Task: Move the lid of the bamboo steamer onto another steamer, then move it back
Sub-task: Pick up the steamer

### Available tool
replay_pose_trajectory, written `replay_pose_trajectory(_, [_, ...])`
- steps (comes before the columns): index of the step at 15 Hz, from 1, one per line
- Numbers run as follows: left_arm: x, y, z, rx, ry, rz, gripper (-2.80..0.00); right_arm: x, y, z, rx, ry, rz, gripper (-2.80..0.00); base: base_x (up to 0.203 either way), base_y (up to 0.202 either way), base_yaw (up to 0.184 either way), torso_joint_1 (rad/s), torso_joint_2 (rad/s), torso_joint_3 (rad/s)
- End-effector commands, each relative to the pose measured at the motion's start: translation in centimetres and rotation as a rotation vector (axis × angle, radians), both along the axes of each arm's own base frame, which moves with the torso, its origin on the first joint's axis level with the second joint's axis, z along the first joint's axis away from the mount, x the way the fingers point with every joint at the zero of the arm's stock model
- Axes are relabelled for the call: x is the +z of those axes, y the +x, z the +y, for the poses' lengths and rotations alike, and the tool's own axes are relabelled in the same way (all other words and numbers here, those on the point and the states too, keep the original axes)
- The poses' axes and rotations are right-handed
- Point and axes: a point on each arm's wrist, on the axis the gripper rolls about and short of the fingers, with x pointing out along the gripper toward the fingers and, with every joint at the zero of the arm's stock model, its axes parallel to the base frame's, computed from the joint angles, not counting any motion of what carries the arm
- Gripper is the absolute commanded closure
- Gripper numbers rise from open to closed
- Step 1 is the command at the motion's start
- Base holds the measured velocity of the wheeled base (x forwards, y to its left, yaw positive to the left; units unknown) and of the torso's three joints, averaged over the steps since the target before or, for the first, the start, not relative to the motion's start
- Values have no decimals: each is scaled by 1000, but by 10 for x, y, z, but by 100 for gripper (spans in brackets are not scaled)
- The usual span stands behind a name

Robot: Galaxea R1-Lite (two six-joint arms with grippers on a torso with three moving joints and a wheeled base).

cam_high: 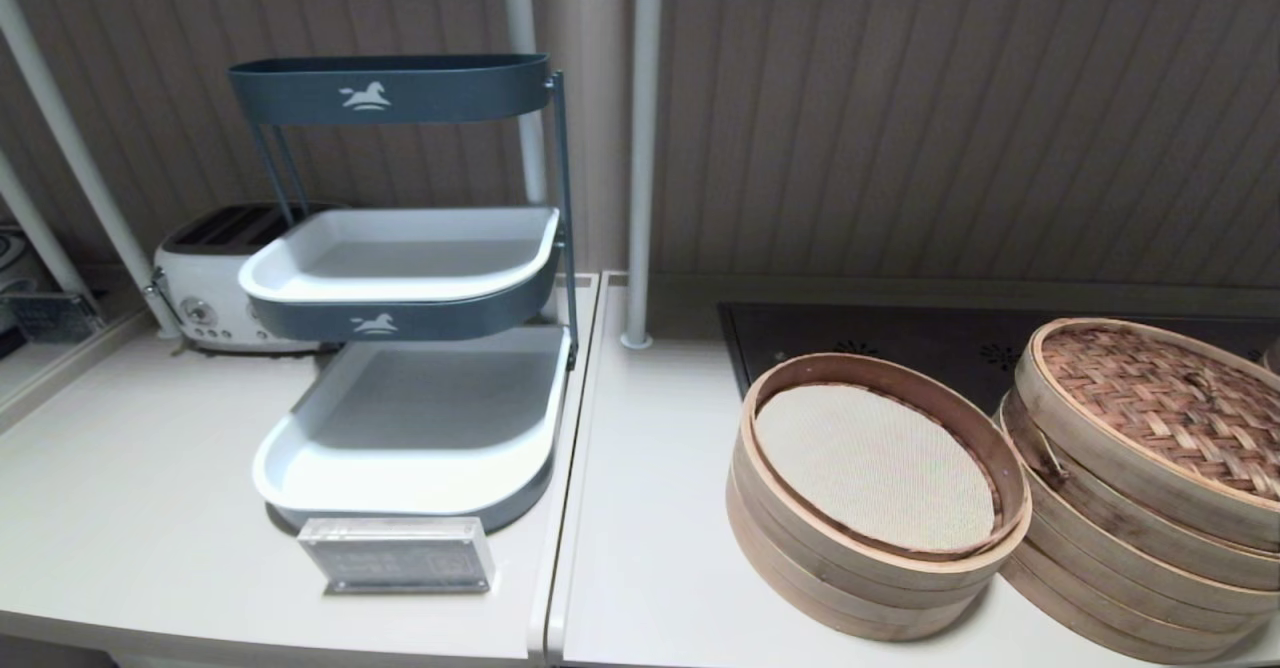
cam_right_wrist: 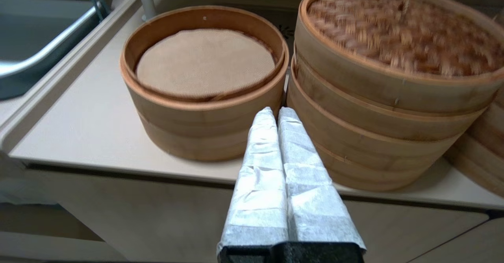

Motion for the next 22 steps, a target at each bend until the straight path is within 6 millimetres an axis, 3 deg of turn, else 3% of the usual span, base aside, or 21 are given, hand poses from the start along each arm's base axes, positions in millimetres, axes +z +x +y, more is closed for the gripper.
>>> replay_pose_trajectory(1, [-8, 2, 0, 0, 1, 25, 0, 36, 34, 0, -7, 5, 122, 0, 0, 0, 0, 0, 0, 0])
replay_pose_trajectory(5, [-8, 2, 0, -1, 0, 23, 0, 128, 107, -1, -63, 88, 172, 0, 0, 0, 0, 0, 0, 0])
replay_pose_trajectory(8, [-8, 2, 0, 0, 1, 25, 0, 158, 167, -12, -156, 138, 285, 0, 0, 0, 0, 0, 0, 0])
replay_pose_trajectory(10, [-8, 2, 0, 0, 0, 24, 0, 164, 205, -31, -251, 165, 369, 0, 0, 0, 0, 0, 0, 0])
replay_pose_trajectory(13, [-8, 2, 0, 0, 0, 23, 0, 156, 250, -68, -378, 197, 487, 0, 0, 0, 0, 0, 0, 0])
replay_pose_trajectory(16, [-8, 2, 0, -1, 1, 25, 0, 144, 268, -103, -471, 230, 576, 0, 0, 0, 0, 0, 0, 0])
replay_pose_trajectory(20, [-8, 2, 0, 0, 0, 24, 0, 130, 277, -126, -500, 249, 626, 0, 0, 0, 0, 0, 0, 0])
replay_pose_trajectory(21, [-8, 2, 0, -1, 1, 25, 0, 126, 280, -129, -491, 260, 638, -280, 0, 0, 0, 0, 0, 0])
replay_pose_trajectory(22, [-8, 2, 0, -1, 1, 25, 0, 122, 283, -131, -477, 272, 652, -280, 0, 0, 0, 0, 0, 0])
